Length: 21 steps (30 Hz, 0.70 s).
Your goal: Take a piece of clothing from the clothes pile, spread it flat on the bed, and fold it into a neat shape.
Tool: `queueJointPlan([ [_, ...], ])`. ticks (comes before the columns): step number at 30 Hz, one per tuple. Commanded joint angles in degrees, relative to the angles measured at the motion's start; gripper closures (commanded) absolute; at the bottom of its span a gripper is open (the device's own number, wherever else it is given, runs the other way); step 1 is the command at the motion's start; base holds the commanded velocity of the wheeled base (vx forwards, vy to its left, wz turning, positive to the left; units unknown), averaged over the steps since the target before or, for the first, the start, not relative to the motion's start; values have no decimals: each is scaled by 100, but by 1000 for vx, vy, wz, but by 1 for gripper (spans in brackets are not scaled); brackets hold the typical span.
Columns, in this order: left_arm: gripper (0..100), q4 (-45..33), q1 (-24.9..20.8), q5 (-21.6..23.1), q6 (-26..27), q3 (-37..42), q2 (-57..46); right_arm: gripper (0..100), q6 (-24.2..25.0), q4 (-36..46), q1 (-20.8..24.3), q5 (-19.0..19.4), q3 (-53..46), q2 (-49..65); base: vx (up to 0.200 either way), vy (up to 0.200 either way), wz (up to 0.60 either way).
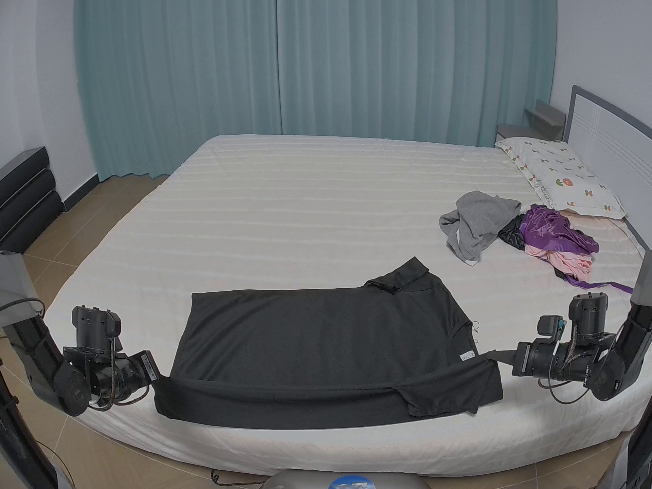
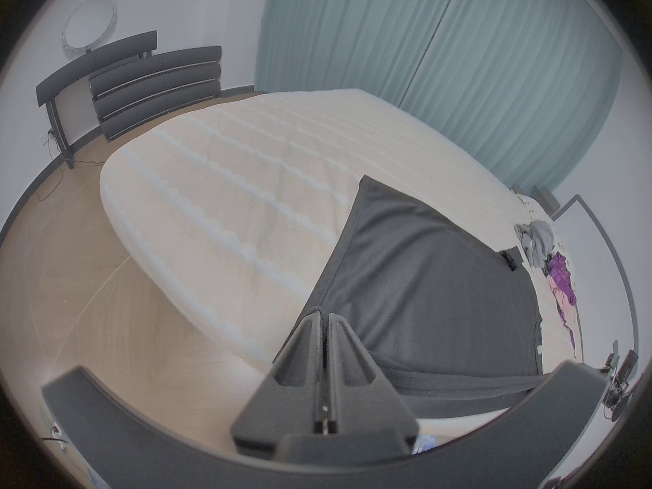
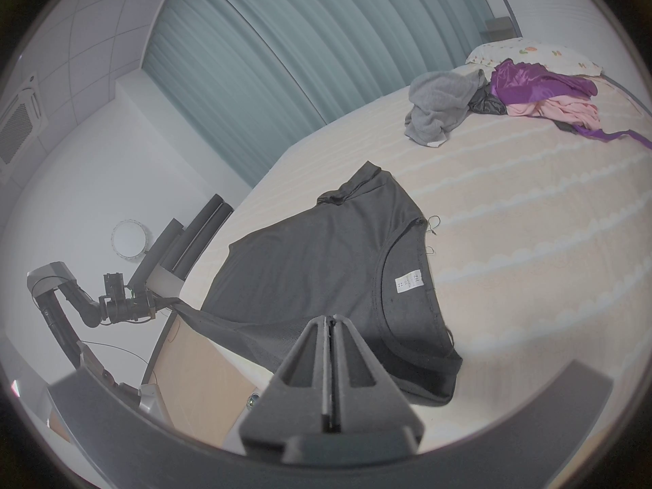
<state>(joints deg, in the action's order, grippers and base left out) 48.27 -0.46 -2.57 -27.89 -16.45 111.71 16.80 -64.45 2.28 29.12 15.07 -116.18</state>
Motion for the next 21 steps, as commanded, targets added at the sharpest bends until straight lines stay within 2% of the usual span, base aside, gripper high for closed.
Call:
queueJointPlan([
  [1,100,543,-103,-50,-138,-113,878,100,-1,266,9,-65,532,-529,0,0,0],
  [5,100,780,-182,-77,-164,-236,1256,100,-1,451,18,-170,875,-810,0,0,0],
  [10,100,780,-191,-305,-190,-465,1555,100,-1,460,18,-214,1183,-1223,0,0,0],
  [15,100,798,-191,-323,-217,-702,1863,100,-1,451,18,-205,1350,-1504,0,0,0],
  [21,100,789,-209,-332,-542,-966,1951,100,8,451,27,-205,1605,-1707,0,0,0],
])
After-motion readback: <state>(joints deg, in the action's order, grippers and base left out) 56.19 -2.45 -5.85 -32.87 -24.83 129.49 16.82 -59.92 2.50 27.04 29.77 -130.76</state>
